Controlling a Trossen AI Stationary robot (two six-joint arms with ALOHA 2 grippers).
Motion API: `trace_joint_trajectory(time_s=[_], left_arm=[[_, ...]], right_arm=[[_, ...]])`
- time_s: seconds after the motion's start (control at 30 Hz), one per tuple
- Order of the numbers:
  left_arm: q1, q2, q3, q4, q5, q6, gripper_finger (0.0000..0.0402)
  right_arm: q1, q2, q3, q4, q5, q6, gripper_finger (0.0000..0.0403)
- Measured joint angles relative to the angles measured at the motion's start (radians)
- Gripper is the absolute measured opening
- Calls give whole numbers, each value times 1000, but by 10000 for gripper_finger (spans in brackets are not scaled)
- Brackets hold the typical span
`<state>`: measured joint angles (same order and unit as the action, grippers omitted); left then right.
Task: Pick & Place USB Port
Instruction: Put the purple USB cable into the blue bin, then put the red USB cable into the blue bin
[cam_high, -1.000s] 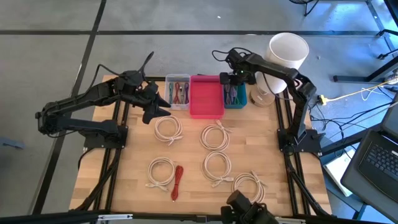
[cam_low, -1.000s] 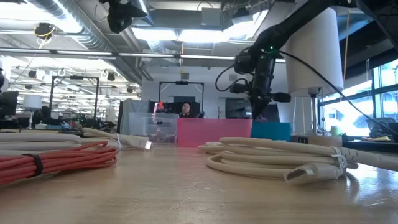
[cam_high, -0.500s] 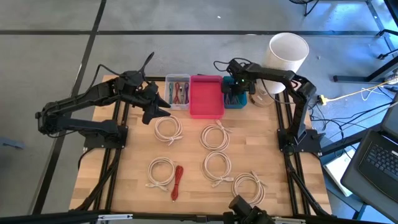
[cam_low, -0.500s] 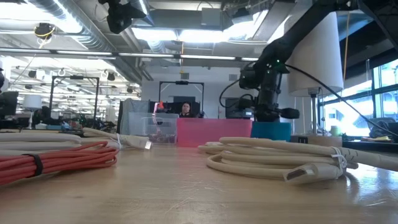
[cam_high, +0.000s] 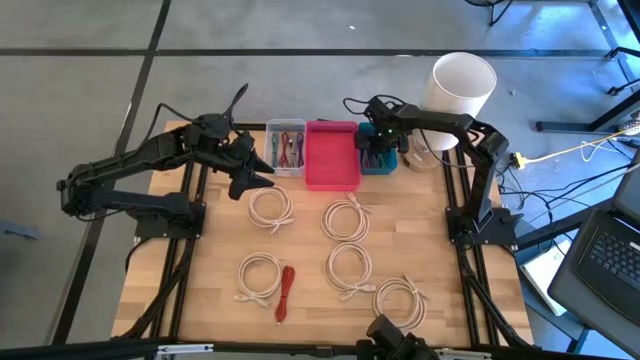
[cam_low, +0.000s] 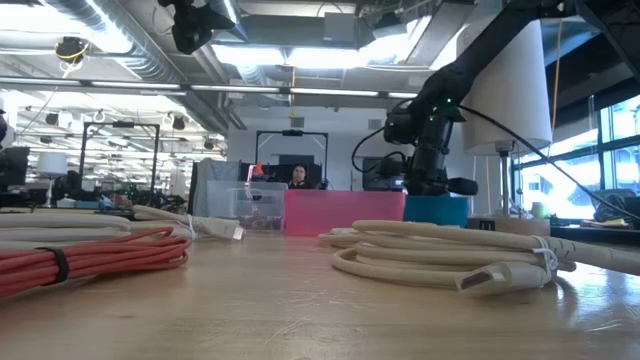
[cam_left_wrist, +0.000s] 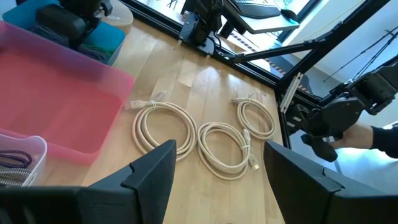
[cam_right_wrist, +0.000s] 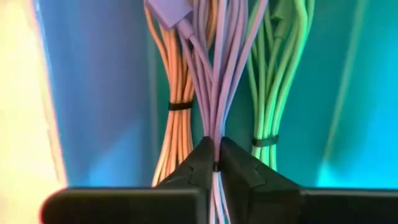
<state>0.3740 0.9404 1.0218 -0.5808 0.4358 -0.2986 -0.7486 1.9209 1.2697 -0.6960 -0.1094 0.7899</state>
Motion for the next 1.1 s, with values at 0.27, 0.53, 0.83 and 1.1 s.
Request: trace_joint_trajectory(time_s=[0.27,0.53,0.83,1.1], left_arm=[[0,0,0,0,0,-1,235],[0,0,0,0,0,-1,235],[0,0,0,0,0,-18,235],[-11,0,0,-208,3,-87,235]], right_arm=[[2,-23,4,18,1,9,95],[8,-126,5,34,21,-40,162],[146,-373,6,33,8,-141,169],[477,-579,6,23,-117,-142,163]])
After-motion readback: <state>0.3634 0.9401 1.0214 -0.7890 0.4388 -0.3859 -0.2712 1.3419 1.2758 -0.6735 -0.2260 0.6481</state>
